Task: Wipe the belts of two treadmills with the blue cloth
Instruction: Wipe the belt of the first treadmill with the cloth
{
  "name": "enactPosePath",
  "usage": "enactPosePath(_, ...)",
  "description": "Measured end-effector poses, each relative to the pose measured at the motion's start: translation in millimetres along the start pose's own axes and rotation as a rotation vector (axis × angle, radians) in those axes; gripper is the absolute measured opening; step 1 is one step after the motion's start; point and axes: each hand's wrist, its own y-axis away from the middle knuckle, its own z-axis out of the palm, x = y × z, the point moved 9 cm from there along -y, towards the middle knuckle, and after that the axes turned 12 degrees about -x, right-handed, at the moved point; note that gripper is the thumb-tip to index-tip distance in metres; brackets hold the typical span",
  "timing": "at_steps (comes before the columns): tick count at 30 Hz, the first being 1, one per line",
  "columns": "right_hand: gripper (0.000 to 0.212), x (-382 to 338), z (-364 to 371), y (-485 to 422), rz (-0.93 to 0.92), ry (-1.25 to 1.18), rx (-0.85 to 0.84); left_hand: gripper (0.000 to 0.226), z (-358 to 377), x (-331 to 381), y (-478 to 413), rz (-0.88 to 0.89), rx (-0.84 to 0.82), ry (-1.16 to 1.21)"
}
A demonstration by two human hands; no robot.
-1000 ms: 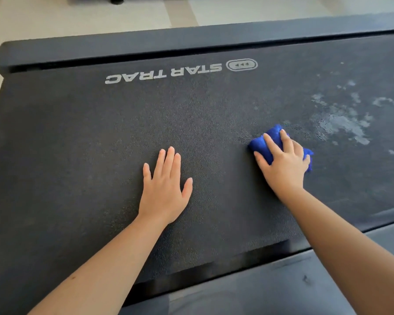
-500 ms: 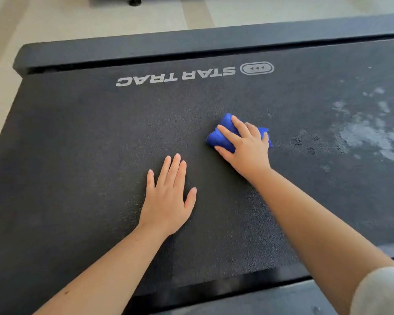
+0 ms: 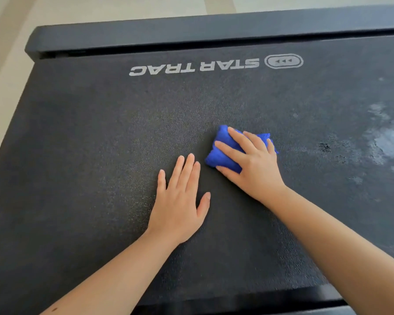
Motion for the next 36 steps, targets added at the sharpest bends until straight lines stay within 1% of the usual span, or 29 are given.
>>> enactPosePath(3, 0.050, 7.8, 8.2, -48.9, 0.016, 0.003, -0.038, 0.064, -0.7, 0.2, 0.6, -0.002, -0.002, -0.013)
enactPosePath(5, 0.050, 10.3, 7.6, -83.4, 0.014, 0.006, -0.016, 0.063, -0.6, -0.6, 1.2, -0.001, -0.007, -0.014)
enactPosePath(7, 0.048, 17.1, 5.0, -120.5, 0.071, 0.002, -0.003, 0.063, -0.5, -0.9, 1.6, 0.004, -0.009, -0.011)
enactPosePath(11, 0.051, 26.5, 11.7, -181.7, 0.182, 0.022, -0.121, 0.063, -1.3, -1.7, 1.2, 0.004, -0.016, -0.015)
enactPosePath(13, 0.051, 26.7, 11.3, -190.1, 0.197, 0.023, -0.126, 0.063, -0.7, -2.0, 0.6, 0.005, -0.019, -0.022)
enactPosePath(15, 0.050, 26.9, 11.8, -178.2, 0.181, 0.014, -0.120, 0.063, 0.0, -1.9, 1.1, 0.004, -0.020, -0.017)
enactPosePath(17, 0.049, 23.2, 9.4, -146.4, 0.116, 0.017, -0.072, 0.063, 0.1, -2.4, 1.5, -0.001, -0.018, -0.008)
enactPosePath(20, 0.048, 16.3, -2.2, -68.4, 0.048, 0.028, 0.053, 0.063, 0.2, -2.7, 1.0, -0.008, -0.012, -0.002)
enactPosePath(22, 0.047, 13.9, -5.6, -12.1, 0.035, 0.023, 0.064, 0.064, 0.6, -2.6, 1.2, -0.007, -0.006, -0.001)
enactPosePath(24, 0.044, 10.8, -12.7, 25.9, 0.013, 0.023, 0.088, 0.064, 0.9, -2.8, 1.7, -0.008, 0.000, 0.009)
enactPosePath(27, 0.044, 17.2, -14.2, 18.7, -0.025, 0.007, 0.075, 0.064, 0.2, -2.2, 1.7, -0.010, 0.008, 0.019)
enactPosePath(29, 0.048, 34.1, -10.3, -13.1, 0.040, 0.015, 0.051, 0.064, -0.3, -2.0, 1.8, -0.007, 0.011, 0.010)
enactPosePath(32, 0.051, 76.8, -17.1, -79.2, 0.256, 0.018, 0.059, 0.063, 0.2, -2.8, 2.2, -0.005, 0.008, -0.002)
enactPosePath(34, 0.051, 106.5, -14.4, -122.8, 0.407, -0.020, -0.025, 0.063, 1.3, -2.8, 2.3, -0.003, 0.001, -0.010)
enactPosePath(36, 0.051, 120.6, -12.9, -147.8, 0.488, -0.022, -0.079, 0.063, 1.5, -3.7, 1.4, -0.003, -0.008, -0.014)
